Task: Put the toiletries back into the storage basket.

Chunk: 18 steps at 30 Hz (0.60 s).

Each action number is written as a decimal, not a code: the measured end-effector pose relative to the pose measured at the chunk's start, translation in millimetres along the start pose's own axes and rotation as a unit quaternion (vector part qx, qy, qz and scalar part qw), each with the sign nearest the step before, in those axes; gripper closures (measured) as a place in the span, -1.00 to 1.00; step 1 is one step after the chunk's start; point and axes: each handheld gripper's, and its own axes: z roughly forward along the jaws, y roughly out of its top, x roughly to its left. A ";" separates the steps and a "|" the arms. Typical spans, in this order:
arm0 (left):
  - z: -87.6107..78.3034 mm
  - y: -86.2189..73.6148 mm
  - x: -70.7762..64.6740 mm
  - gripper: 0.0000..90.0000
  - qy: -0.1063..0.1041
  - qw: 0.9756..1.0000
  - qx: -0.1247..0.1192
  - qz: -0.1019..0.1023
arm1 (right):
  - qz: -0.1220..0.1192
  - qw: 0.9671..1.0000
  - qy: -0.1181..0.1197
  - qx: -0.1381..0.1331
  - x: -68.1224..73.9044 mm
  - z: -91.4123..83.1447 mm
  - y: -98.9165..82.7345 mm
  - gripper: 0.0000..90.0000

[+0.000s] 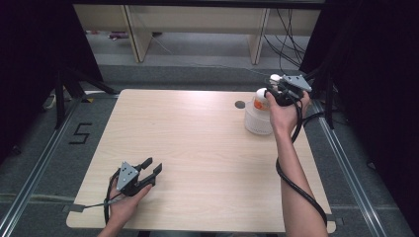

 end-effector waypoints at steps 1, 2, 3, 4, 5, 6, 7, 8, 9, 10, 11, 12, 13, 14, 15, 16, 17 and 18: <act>0.0 0.0 -0.1 0.17 0.000 1.000 0.000 0.000 | -0.004 1.000 0.001 -0.002 -1.2 -1.1 -0.7 -0.25; 0.1 0.0 -0.2 0.17 0.000 1.000 0.000 0.000 | 0.007 1.000 0.003 0.003 -0.3 -3.1 -1.3 -0.26; 0.1 0.0 -0.2 0.17 0.000 1.000 0.000 0.000 | -0.003 1.000 0.005 0.001 -2.1 -3.5 -2.0 -0.26; 0.1 0.0 -0.3 0.17 0.000 1.000 0.000 0.000 | 0.001 1.000 0.005 0.000 -1.9 -4.5 -2.8 -0.26; 0.0 0.0 -0.3 0.17 0.000 1.000 0.000 0.000 | -0.002 1.000 0.005 0.000 -2.6 -5.5 -3.7 -0.27; 0.0 0.0 -0.4 0.17 -0.001 1.000 0.000 0.000 | 0.001 1.000 0.008 0.003 -2.3 -6.8 -3.9 -0.27; -0.1 0.0 -0.3 0.17 0.000 1.000 0.000 0.000 | -0.002 1.000 0.008 0.003 -2.7 -7.9 -4.7 -0.27; -0.1 0.0 -0.3 0.17 0.000 1.000 0.000 0.000 | 0.004 1.000 0.009 0.005 -2.1 -9.1 -5.7 -0.27; 0.0 0.0 -0.1 0.17 -0.001 1.000 0.000 0.001 | 0.003 1.000 0.010 0.005 -2.6 -10.5 -6.5 -0.27; 0.0 0.0 -0.3 0.17 0.000 1.000 0.000 0.001 | -0.003 1.000 0.011 0.001 -3.1 -11.4 -7.4 -0.27; 0.0 0.0 -0.5 0.17 0.000 1.000 0.000 0.000 | -0.004 1.000 0.014 0.004 -3.1 -13.2 -7.3 -0.27; 0.1 0.0 -0.6 0.17 0.000 1.000 0.000 0.000 | -0.003 1.000 0.017 0.002 -2.6 -14.6 -8.0 -0.27; 0.0 0.0 -0.6 0.17 0.000 1.000 0.001 0.000 | -0.001 1.000 0.018 0.002 -2.1 -16.3 -7.8 -0.27; 0.0 0.0 -0.6 0.17 0.000 1.000 0.000 0.000 | -0.003 1.000 0.021 0.003 -1.8 -18.1 -7.9 -0.28; -0.1 0.0 -0.6 0.17 0.001 1.000 0.001 0.000 | -0.009 1.000 0.026 0.004 -2.2 -19.9 -7.7 -0.28; 0.0 0.0 -0.7 0.17 0.001 1.000 0.000 -0.001 | -0.003 1.000 0.028 0.005 -0.7 -22.5 -7.7 -0.28; 0.0 0.0 -0.7 0.17 0.001 1.000 0.000 -0.001 | -0.005 1.000 0.030 0.001 -0.2 -24.4 -7.5 -0.29; 0.1 0.0 -0.8 0.17 0.001 1.000 0.000 -0.001 | -0.009 0.999 0.034 0.002 -0.6 -25.7 -7.5 -0.29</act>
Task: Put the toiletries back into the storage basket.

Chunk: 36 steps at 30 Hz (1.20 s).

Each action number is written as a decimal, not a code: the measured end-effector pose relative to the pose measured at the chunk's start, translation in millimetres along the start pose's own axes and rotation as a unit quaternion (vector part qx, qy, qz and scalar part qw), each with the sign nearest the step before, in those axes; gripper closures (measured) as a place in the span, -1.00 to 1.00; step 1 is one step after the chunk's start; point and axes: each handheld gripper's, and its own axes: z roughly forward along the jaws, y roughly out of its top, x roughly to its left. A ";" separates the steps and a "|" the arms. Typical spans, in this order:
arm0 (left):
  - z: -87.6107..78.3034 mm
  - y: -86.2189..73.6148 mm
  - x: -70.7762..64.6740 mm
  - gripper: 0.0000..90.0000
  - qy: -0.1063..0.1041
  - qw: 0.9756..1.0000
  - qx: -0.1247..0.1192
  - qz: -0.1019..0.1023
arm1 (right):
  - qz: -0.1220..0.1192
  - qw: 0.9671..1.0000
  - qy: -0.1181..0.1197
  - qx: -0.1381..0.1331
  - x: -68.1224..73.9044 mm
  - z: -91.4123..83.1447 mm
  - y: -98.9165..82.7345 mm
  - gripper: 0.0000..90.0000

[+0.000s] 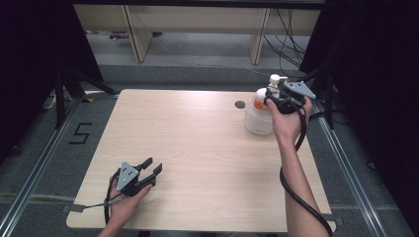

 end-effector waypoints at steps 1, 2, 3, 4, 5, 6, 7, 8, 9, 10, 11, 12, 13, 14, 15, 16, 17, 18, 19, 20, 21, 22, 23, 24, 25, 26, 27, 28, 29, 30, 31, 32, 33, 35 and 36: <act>0.0 0.0 -0.2 0.17 0.000 1.000 0.000 0.000 | -0.002 1.000 0.001 0.002 -0.1 -1.6 -0.3 -0.30; -0.1 0.0 -0.1 0.17 0.000 1.000 0.001 0.001 | 0.005 1.000 0.003 0.005 1.3 -4.0 -0.3 -0.30; -0.1 0.0 -0.2 0.17 0.000 1.000 0.000 0.001 | -0.002 1.000 0.004 0.005 0.9 -4.9 -1.0 -0.30; -0.1 0.0 -0.3 0.17 0.000 1.000 0.001 0.002 | 0.007 1.000 0.008 0.011 1.9 -7.0 -1.5 -0.30; 0.4 -0.2 -0.3 0.17 -0.001 1.000 -0.002 0.002 | -0.006 1.000 0.010 0.011 0.3 -8.6 -2.8 -0.31; -0.1 0.0 -0.4 0.17 0.000 1.000 0.001 0.003 | 0.001 1.000 0.009 0.010 1.1 -9.6 -4.0 -0.31; 0.0 0.0 -0.4 0.17 0.000 1.000 0.001 0.003 | -0.008 1.000 0.013 0.010 -0.2 -10.9 -5.1 -0.31; 0.0 0.0 -0.4 0.17 0.000 1.000 0.001 0.002 | 0.001 1.000 0.013 0.017 0.9 -13.0 -5.6 -0.31; 0.0 0.0 -0.4 0.17 0.000 1.000 0.001 0.002 | 0.000 1.000 0.015 0.014 0.6 -14.0 -7.5 -0.31; 1.1 -0.4 -0.2 0.17 -0.004 1.000 -0.006 0.001 | -0.001 1.000 0.017 0.017 -0.1 -15.7 -8.9 -0.31; -0.2 0.0 -0.5 0.17 0.000 1.000 0.001 0.001 | 0.003 1.000 0.018 0.018 0.2 -17.0 -10.5 -0.31; 0.4 -0.2 -0.3 0.17 -0.002 1.000 -0.002 0.002 | -0.003 1.000 0.016 0.021 -1.0 -18.8 -11.9 -0.31; -0.1 0.0 -0.4 0.17 0.000 1.000 0.001 0.002 | -0.003 1.000 0.017 0.017 -1.6 -19.8 -13.8 -0.31; 0.0 0.0 -0.5 0.17 0.000 1.000 0.001 0.002 | -0.006 1.000 0.018 0.023 -2.9 -21.7 -14.8 -0.31; 0.0 0.0 -0.5 0.17 0.000 1.000 0.001 0.002 | -0.006 1.000 0.019 0.023 -4.2 -23.4 -17.3 -0.31; 0.0 0.0 -0.5 0.17 0.000 1.000 0.001 0.002 | -0.001 0.999 0.020 0.025 -4.2 -24.8 -18.1 -0.31; -0.1 0.0 -0.5 0.17 0.000 1.000 0.001 0.002 | -0.004 0.999 0.021 0.025 -5.8 -26.6 -20.2 -0.32; 0.0 0.0 -0.5 0.17 0.000 1.000 0.001 0.002 | -0.008 1.000 0.018 0.022 -6.9 -27.3 -21.6 -0.32; -0.1 0.0 -0.5 0.17 0.000 1.000 0.001 0.003 | 0.005 0.999 0.018 0.030 -5.9 -29.9 -22.8 -0.32; -0.1 0.0 -0.6 0.17 0.000 1.000 0.001 0.002 | -0.004 1.000 0.017 0.025 -8.1 -30.6 -24.6 -0.32; -0.1 0.0 -0.6 0.17 0.000 1.000 0.001 0.002 | -0.006 0.999 0.020 0.028 -9.6 -32.3 -26.2 -0.32; -0.1 0.0 -0.6 0.17 0.000 1.000 0.001 0.003 | -0.005 0.999 0.021 0.027 -10.2 -33.1 -27.4 -0.32; -0.1 0.0 -0.6 0.17 0.000 1.000 0.001 0.003 | -0.003 0.999 0.022 0.035 -10.9 -35.4 -28.1 -0.32; 0.0 0.0 -0.7 0.17 0.000 1.000 0.001 0.002 | -0.006 0.999 0.023 0.028 -11.9 -35.9 -30.3 -0.33; 0.0 0.0 -0.6 0.17 0.000 1.000 0.001 0.002 | -0.001 0.999 0.022 0.035 -11.9 -37.9 -31.6 -0.33; 0.0 0.0 -0.6 0.17 0.000 1.000 0.001 0.002 | -0.009 0.999 0.019 0.036 -13.3 -39.0 -32.9 -0.33; -0.1 0.0 -0.5 0.17 0.000 1.000 0.001 0.002 | -0.005 0.999 0.024 0.031 -14.1 -40.4 -35.5 -0.33; -0.1 0.0 -0.5 0.17 0.000 1.000 0.000 0.001 | 0.004 0.999 0.027 0.037 -13.6 -42.4 -37.0 -0.33; -0.1 0.0 -0.5 0.17 0.001 1.000 0.000 0.001 | -0.003 0.999 0.025 0.043 -15.2 -44.6 -38.4 -0.33; -0.1 0.0 -0.5 0.17 0.001 1.000 0.001 0.001 | 0.002 0.998 0.029 0.047 -15.0 -46.1 -41.1 -0.33; 0.0 0.0 -0.6 0.17 0.001 1.000 0.001 0.001 | 0.008 0.999 0.028 0.044 -14.3 -47.2 -43.3 -0.33; 0.0 0.0 -0.6 0.17 0.001 1.000 0.001 0.001 | 0.004 0.999 0.031 0.041 -15.3 -48.1 -45.3 -0.33; 0.0 0.0 -0.6 0.17 0.001 1.000 0.001 0.001 | -0.001 0.999 0.031 0.041 -15.9 -49.9 -47.8 -0.33; 0.0 0.0 -0.7 0.17 0.001 1.000 0.001 0.001 | 0.002 0.998 0.032 0.045 -16.1 -52.9 -50.7 -0.33; 0.0 0.0 -0.6 0.17 0.001 1.000 0.001 0.001 | -0.004 0.998 0.035 0.043 -17.3 -54.5 -52.2 -0.33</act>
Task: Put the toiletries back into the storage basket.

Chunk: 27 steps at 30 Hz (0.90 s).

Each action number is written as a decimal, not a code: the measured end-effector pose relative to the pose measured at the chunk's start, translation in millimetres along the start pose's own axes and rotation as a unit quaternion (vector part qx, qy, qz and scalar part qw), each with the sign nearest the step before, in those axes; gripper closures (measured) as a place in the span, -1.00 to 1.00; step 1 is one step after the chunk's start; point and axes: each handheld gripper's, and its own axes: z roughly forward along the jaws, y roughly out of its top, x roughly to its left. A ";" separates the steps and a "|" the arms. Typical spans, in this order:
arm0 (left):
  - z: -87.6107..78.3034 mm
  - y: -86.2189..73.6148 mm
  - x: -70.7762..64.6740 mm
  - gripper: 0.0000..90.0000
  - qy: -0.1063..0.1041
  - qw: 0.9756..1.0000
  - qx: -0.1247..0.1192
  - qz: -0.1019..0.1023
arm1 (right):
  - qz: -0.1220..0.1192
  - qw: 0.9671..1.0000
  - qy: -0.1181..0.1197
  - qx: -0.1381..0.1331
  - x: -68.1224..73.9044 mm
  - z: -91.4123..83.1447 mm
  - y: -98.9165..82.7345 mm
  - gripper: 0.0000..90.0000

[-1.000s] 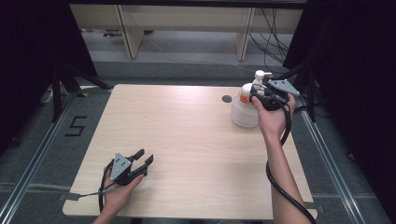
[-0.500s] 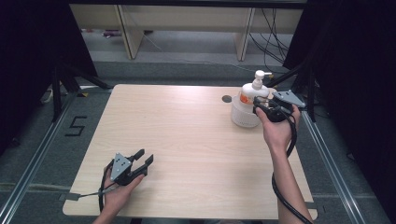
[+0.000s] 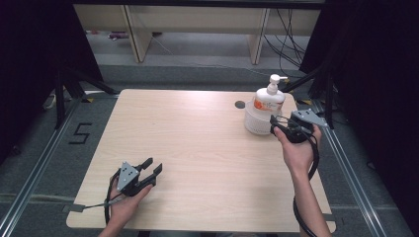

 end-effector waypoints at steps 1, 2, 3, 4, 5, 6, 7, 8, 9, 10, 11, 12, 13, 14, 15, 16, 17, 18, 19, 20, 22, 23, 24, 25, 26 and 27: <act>0.0 0.0 -0.1 0.17 0.000 1.000 0.000 0.000 | 0.002 1.000 0.002 0.001 0.4 -1.4 -2.4 -0.33; 0.0 0.0 -0.1 0.17 0.000 1.000 0.000 0.000 | -0.003 1.000 0.002 -0.001 -0.2 -2.7 -4.7 -0.33; 0.0 0.0 -0.1 0.17 0.000 1.000 0.000 0.000 | 0.001 1.000 0.006 0.003 0.2 -5.0 -7.4 -0.33; 0.1 0.0 -0.1 0.17 0.000 1.000 0.000 0.000 | 0.003 1.000 0.006 0.002 0.5 -5.8 -9.5 -0.33; 0.2 0.0 -0.2 0.17 0.000 1.000 -0.001 -0.001 | 0.001 1.000 0.002 0.009 0.4 -7.9 -11.7 -0.33; 0.1 0.0 -0.1 0.17 0.001 1.000 0.000 0.000 | 0.001 1.000 0.007 0.006 0.1 -8.5 -14.5 -0.33; 0.0 0.0 -0.2 0.17 0.001 1.000 0.000 0.000 | -0.002 1.000 0.004 0.007 -0.4 -9.7 -17.1 -0.33; 0.0 -0.1 -0.2 0.17 0.001 1.000 -0.001 0.000 | -0.004 1.000 0.003 0.004 -0.2 -10.7 -19.6 -0.33; 0.0 0.0 -0.2 0.17 0.001 1.000 -0.001 0.001 | -0.004 1.000 0.008 0.013 -0.9 -13.5 -21.9 -0.34; -0.1 -0.1 -0.2 0.17 0.001 1.000 -0.001 0.000 | -0.001 1.000 0.006 0.006 -0.3 -14.1 -24.2 -0.33; 0.0 0.0 -0.2 0.17 0.001 1.000 -0.001 0.000 | -0.003 1.000 0.008 0.011 -1.1 -16.1 -26.2 -0.33; 0.0 0.0 -0.2 0.17 0.001 1.000 -0.001 0.000 | -0.007 1.000 0.008 0.011 -2.1 -17.6 -28.7 -0.33; 0.0 -0.1 -0.3 0.17 0.001 1.000 -0.001 0.000 | -0.006 1.000 0.007 0.011 -2.3 -18.6 -31.9 -0.33; 0.0 -0.1 -0.3 0.17 0.001 1.000 0.000 0.001 | -0.007 1.000 0.009 0.014 -3.1 -19.9 -34.6 -0.33; 0.0 -0.1 -0.3 0.17 0.001 1.000 0.000 0.001 | -0.008 1.000 0.005 0.018 -3.2 -22.1 -37.4 -0.33; 0.0 -0.1 -0.4 0.17 0.001 1.000 0.000 0.001 | -0.009 1.000 0.012 0.015 -4.3 -22.4 -39.8 -0.33; -0.1 0.0 -0.4 0.17 0.001 1.000 0.000 0.001 | -0.006 1.000 0.012 0.016 -4.5 -24.1 -43.3 -0.33; -0.1 -0.1 -0.4 0.17 0.001 1.000 0.000 0.001 | -0.009 1.000 0.013 0.015 -5.6 -25.0 -46.4 -0.33; -0.1 -0.1 -0.5 0.17 0.002 1.000 -0.001 0.001 | 0.001 1.000 0.012 0.023 -4.9 -27.7 -49.0 -0.33; -0.1 -0.1 -0.5 0.17 0.002 1.000 0.000 0.001 | -0.005 1.000 0.019 0.016 -7.3 -27.6 -53.1 -0.32; 0.0 -0.1 -0.6 0.17 0.001 1.000 0.000 0.001 | -0.008 1.000 0.016 0.025 -9.0 -31.4 -58.0 -0.32; 0.0 -0.1 -0.6 0.17 0.002 1.000 0.000 0.001 | 0.002 0.999 0.025 0.028 -8.2 -32.6 -61.4 -0.32; 0.0 -0.1 -0.5 0.17 0.001 1.000 0.000 0.001 | -0.004 0.999 0.026 0.022 -10.0 -33.0 -65.8 -0.32; 0.0 -0.1 -0.6 0.17 0.001 1.000 0.000 0.001 | -0.002 0.999 0.023 0.022 -9.5 -34.2 -68.1 -0.32; 0.1 -0.1 -0.6 0.17 0.002 1.000 -0.001 0.000 | 0.008 0.999 0.020 0.029 -8.2 -37.1 -71.3 -0.32; 0.0 -0.1 -0.7 0.17 0.002 1.000 0.000 0.000 | 0.003 0.999 0.024 0.028 -10.0 -37.6 -74.4 -0.32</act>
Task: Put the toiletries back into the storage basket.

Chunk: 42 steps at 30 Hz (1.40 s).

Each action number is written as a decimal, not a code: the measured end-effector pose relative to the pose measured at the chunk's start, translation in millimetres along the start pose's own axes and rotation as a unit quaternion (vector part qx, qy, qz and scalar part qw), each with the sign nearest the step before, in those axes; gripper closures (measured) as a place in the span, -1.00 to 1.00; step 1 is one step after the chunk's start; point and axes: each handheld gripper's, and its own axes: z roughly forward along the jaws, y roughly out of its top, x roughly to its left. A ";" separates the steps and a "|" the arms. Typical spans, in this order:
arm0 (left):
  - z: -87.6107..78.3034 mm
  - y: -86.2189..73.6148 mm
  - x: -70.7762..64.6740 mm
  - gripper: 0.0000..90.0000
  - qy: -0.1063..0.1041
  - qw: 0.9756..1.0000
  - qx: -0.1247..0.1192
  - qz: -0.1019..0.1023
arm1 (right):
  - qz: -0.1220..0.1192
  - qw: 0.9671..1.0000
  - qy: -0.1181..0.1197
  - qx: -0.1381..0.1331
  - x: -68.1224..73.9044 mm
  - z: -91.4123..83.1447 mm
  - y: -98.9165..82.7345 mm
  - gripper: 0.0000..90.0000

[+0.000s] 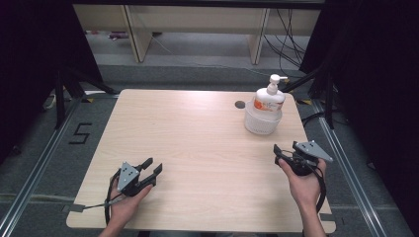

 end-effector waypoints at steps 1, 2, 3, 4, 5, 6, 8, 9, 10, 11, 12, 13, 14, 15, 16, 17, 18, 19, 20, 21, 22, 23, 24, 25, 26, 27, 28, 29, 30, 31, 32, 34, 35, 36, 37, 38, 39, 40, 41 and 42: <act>0.0 0.0 0.0 0.17 0.000 1.000 0.000 0.000 | -0.001 1.000 -0.001 -0.002 -0.6 -0.7 -4.8 -0.32; 0.0 0.0 0.0 0.17 0.000 1.000 0.000 0.000 | 0.004 1.000 0.001 0.007 -0.5 -2.9 -7.0 -0.31; 0.0 0.0 -0.1 0.17 0.000 1.000 0.000 0.000 | -0.015 1.000 -0.003 0.005 -3.5 -3.6 -10.7 -0.31; 0.0 0.0 -0.1 0.17 0.000 1.000 -0.001 0.000 | -0.006 1.000 0.006 0.013 -3.1 -4.3 -14.5 -0.31; 0.0 0.0 -0.1 0.17 0.000 1.000 0.000 0.000 | 0.001 1.000 0.002 0.013 -2.6 -5.5 -19.1 -0.31; 0.0 0.0 -0.1 0.17 0.000 1.000 -0.001 0.000 | -0.005 1.000 0.001 0.013 -3.8 -5.7 -22.8 -0.31; 0.0 0.0 -0.2 0.17 0.000 1.000 0.000 0.000 | -0.012 1.000 0.000 0.012 -5.1 -7.6 -29.6 -0.30; 0.0 -0.1 -0.2 0.17 0.000 1.000 0.000 0.000 | 0.003 1.000 0.006 0.015 -3.8 -9.2 -33.1 -0.30; 0.0 -0.1 -0.2 0.17 0.000 1.000 -0.001 0.000 | -0.008 1.000 0.015 0.012 -6.3 -9.6 -35.6 -0.30; 0.0 -0.1 -0.2 0.17 0.000 1.000 -0.001 0.000 | -0.006 1.000 0.009 0.004 -5.5 -9.8 -38.8 -0.30; 0.0 0.0 -0.2 0.17 0.000 1.000 -0.001 0.000 | -0.005 1.000 0.011 0.007 -4.9 -11.8 -41.2 -0.30; -0.1 0.0 -0.1 0.17 0.000 1.000 0.000 0.000 | -0.009 1.000 0.008 0.009 -5.5 -12.6 -43.6 -0.30; -0.1 0.0 0.0 0.17 0.000 1.000 0.000 0.000 | -0.018 1.000 0.000 0.009 -6.3 -12.3 -46.2 -0.30; -0.1 0.0 0.1 0.17 -0.001 1.000 0.000 0.000 | -0.014 1.000 0.006 0.002 -6.9 -12.2 -49.1 -0.29; -0.1 0.0 0.0 0.17 0.000 1.000 0.000 0.000 | 0.010 1.000 0.010 0.003 -4.1 -14.1 -51.7 -0.29; -0.1 0.0 0.0 0.17 0.000 1.000 0.000 0.000 | 0.005 1.000 0.011 -0.002 -5.4 -12.9 -54.1 -0.30; 0.0 0.0 -0.1 0.17 0.000 1.000 -0.001 -0.001 | 0.010 1.000 0.007 0.011 -5.0 -15.3 -55.4 -0.29; -0.2 0.0 0.1 0.17 0.000 1.000 -0.001 0.000 | -0.006 1.000 0.009 0.000 -7.7 -14.6 -56.8 -0.29; -0.2 0.0 0.2 0.17 -0.001 1.000 -0.001 -0.001 | 0.001 1.000 0.014 -0.004 -6.9 -14.0 -58.7 -0.29; -0.3 0.0 0.2 0.17 0.000 1.000 0.000 -0.001 | 0.005 1.000 0.008 0.000 -5.7 -15.3 -60.1 -0.29; -0.2 0.0 0.2 0.17 0.000 1.000 0.000 -0.001 | 0.004 1.000 0.017 -0.008 -5.9 -13.4 -61.4 -0.29; -0.2 0.0 0.1 0.17 0.000 1.000 -0.001 -0.001 | 0.011 1.000 0.012 -0.001 -4.2 -16.1 -62.2 -0.29; -0.1 0.0 0.1 0.17 -0.001 1.000 -0.001 -0.001 | 0.012 1.000 0.010 -0.002 -3.3 -15.9 -63.7 -0.29; -0.1 0.0 0.0 0.17 0.000 1.000 -0.001 -0.001 | 0.006 1.000 0.010 -0.002 -3.4 -15.8 -64.6 -0.29; 0.0 -0.1 -0.1 0.17 0.000 1.000 -0.001 -0.001 | -0.009 1.000 0.012 -0.012 -4.9 -14.5 -65.6 -0.29; -0.1 -0.1 -0.2 0.17 0.000 1.000 -0.001 0.000 | -0.011 1.000 0.015 -0.012 -4.7 -13.7 -66.8 -0.29; -0.1 -0.1 -0.2 0.17 0.000 1.000 -0.001 0.000 | 0.011 1.000 0.021 -0.004 -1.3 -15.1 -67.8 -0.29; 0.0 0.0 0.0 0.17 -0.001 1.000 0.000 0.000 | -0.001 1.000 0.018 -0.007 -2.5 -13.8 -68.8 -0.29; 0.0 0.0 0.0 0.17 -0.001 1.000 0.000 0.000 | -0.001 1.000 0.021 -0.008 -2.3 -14.1 -69.3 -0.29; 0.0 0.0 0.0 0.17 -0.001 1.000 0.000 -0.001 | -0.007 1.000 0.017 -0.006 -3.1 -15.2 -69.1 -0.29; 0.0 0.0 0.1 0.17 -0.001 1.000 0.000 -0.001 | -0.012 1.000 0.013 -0.008 -3.6 -15.3 -69.2 -0.29; 0.2 0.1 0.2 0.17 -0.001 1.000 0.001 -0.001 | -0.015 1.000 0.010 -0.008 -3.5 -14.1 -69.5 -0.29; 0.3 0.1 0.2 0.17 -0.001 1.000 0.000 -0.003 | -0.012 1.000 0.017 -0.010 -3.4 -15.1 -69.2 -0.29; 0.2 0.2 0.3 0.17 -0.001 1.000 0.001 -0.002 | -0.008 1.000 0.021 -0.009 -2.7 -15.8 -68.8 -0.29; 0.2 0.2 0.4 0.17 -0.001 1.000 0.002 -0.002 | -0.007 1.000 0.018 -0.007 -2.3 -16.4 -68.5 -0.29; 0.3 0.3 0.4 0.17 -0.001 1.000 0.002 -0.002 | -0.008 1.000 0.014 -0.008 -2.5 -16.6 -68.5 -0.29; 0.4 0.3 0.4 0.17 -0.001 1.000 0.002 -0.002 | -0.021 1.000 0.010 -0.009 -4.1 -17.1 -68.3 -0.29; 0.5 0.3 0.5 0.17 -0.001 1.000 0.002 -0.002 | -0.017 1.000 0.012 -0.013 -3.5 -16.6 -68.3 -0.29; 0.5 0.4 0.6 0.17 -0.001 1.000 0.003 -0.002 | -0.008 1.000 0.016 -0.012 -3.2 -17.6 -67.7 -0.29; 0.5 0.3 0.4 0.17 -0.001 1.000 0.003 -0.003 | -0.002 1.000 0.017 -0.007 -3.1 -19.6 -66.9 -0.29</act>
